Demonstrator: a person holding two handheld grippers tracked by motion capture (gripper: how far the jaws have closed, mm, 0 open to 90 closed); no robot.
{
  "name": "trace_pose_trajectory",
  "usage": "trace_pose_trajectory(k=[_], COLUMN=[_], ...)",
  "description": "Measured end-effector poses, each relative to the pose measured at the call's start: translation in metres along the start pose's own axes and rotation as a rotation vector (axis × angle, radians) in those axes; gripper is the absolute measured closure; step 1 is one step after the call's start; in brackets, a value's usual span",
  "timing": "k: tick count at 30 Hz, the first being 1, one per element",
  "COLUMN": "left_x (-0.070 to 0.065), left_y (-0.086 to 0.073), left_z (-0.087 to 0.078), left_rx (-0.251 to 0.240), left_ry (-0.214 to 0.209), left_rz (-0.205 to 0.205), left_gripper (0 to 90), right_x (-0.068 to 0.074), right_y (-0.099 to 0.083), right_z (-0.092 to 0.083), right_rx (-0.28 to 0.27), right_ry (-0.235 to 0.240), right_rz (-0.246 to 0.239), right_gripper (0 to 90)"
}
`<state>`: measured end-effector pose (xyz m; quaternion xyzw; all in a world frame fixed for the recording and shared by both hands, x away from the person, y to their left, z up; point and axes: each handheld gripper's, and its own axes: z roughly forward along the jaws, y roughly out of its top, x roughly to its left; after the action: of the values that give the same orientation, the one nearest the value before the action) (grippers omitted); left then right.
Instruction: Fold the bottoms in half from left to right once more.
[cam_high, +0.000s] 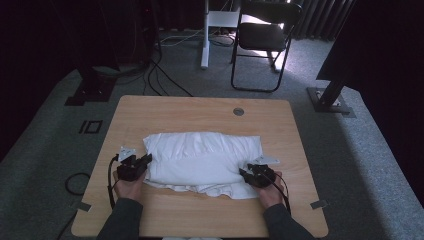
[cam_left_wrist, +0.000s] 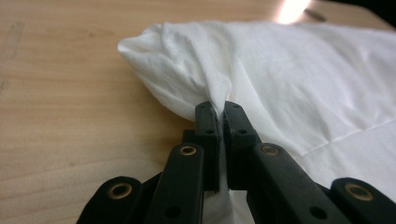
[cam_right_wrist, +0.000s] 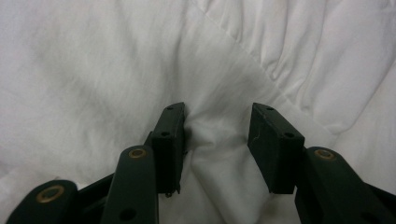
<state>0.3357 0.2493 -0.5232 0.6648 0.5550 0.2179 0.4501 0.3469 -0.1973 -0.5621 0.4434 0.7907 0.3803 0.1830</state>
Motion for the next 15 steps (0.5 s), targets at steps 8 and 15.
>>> trace_pose_trajectory(k=[8,15], left_x=[-0.003,-0.010], left_y=[0.009,0.027], left_z=[-0.009,-0.015], left_rx=[-0.034,-0.083], left_ry=[-0.032,-0.073], left_rz=[0.017,0.051], left_gripper=[87.0,87.0], right_x=[0.001,0.008], right_y=[0.001,0.019], right_z=[-0.003,-0.023], right_rx=[0.022,-0.059], right_ry=[0.003,0.020], right_rz=[0.001,-0.022], right_gripper=[55.2,54.2])
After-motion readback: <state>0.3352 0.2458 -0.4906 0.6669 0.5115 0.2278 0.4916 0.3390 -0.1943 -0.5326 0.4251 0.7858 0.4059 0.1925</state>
